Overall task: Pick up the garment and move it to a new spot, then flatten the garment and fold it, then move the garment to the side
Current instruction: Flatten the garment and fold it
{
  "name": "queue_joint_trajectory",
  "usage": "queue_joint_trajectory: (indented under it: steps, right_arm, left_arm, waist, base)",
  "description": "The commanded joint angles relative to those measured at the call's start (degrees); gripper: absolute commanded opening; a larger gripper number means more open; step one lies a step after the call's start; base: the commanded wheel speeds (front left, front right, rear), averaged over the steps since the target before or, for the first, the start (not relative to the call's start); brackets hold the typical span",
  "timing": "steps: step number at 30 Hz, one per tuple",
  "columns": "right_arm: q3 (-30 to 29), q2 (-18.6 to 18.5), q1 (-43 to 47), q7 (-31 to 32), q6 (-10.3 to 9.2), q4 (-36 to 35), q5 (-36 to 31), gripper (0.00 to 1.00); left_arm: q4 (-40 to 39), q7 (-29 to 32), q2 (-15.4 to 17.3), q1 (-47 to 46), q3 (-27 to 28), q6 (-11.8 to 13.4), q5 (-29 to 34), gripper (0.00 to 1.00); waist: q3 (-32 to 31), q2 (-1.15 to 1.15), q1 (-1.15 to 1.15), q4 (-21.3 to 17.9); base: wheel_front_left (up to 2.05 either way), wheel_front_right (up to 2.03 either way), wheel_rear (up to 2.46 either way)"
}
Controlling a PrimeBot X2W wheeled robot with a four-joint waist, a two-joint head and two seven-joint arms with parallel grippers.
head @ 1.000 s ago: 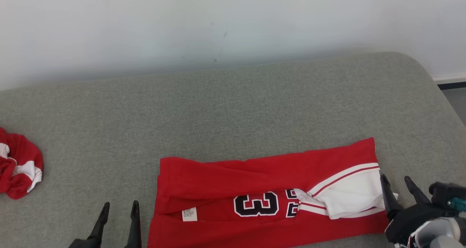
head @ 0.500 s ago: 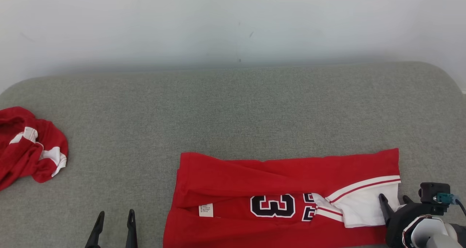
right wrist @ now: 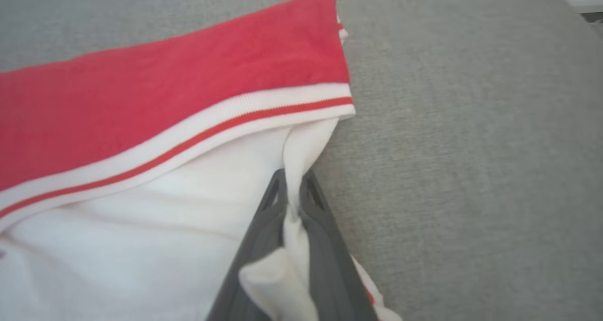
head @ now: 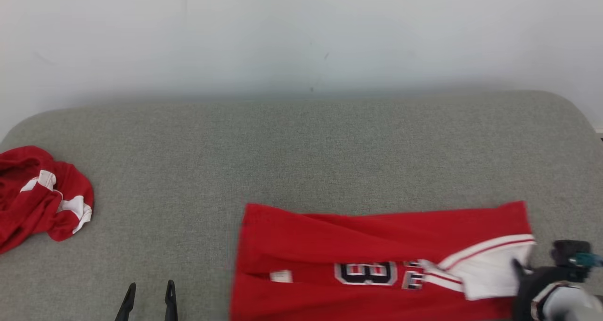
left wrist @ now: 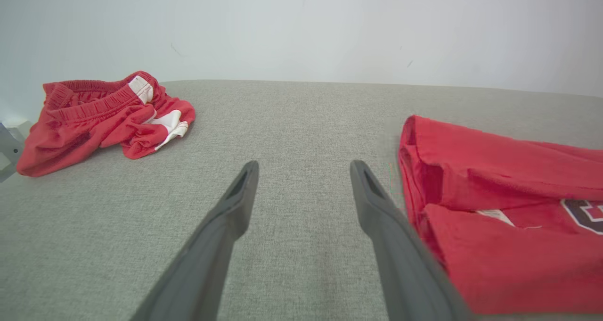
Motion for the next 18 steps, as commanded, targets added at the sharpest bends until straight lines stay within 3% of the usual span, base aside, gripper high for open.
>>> queue_joint_trajectory:
  steps: [1, 9, 18]
  right_arm:
    - [-1.16, -3.25, 0.21, -1.2, -0.23, 1.89, -0.88, 0.0]
    - [-4.08, -5.97, -1.53, -5.12, -0.19, 4.41, -1.62, 0.0]
    - [0.08, -1.45, -0.32, -3.41, -0.18, -8.14, 3.29, 0.0]
  left_arm:
    - [0.02, -0.21, -0.11, 1.05, -0.02, 0.26, -0.3, 1.0]
    - [-0.49, -0.21, -0.1, 1.72, -0.18, 0.5, -0.89, 1.0]
    - [-0.61, -0.21, -0.09, 2.24, -0.05, 0.83, -1.18, 1.0]
  waist:
    - [-0.41, 0.0, -0.01, -0.03]
    - [-1.17, 0.0, -0.01, -1.29]
    - [-1.78, 0.0, -0.01, -4.44]
  base:
    - [0.0, 0.0, 0.0]
    - [0.0, 0.0, 0.0]
    - [0.0, 0.0, 0.0]
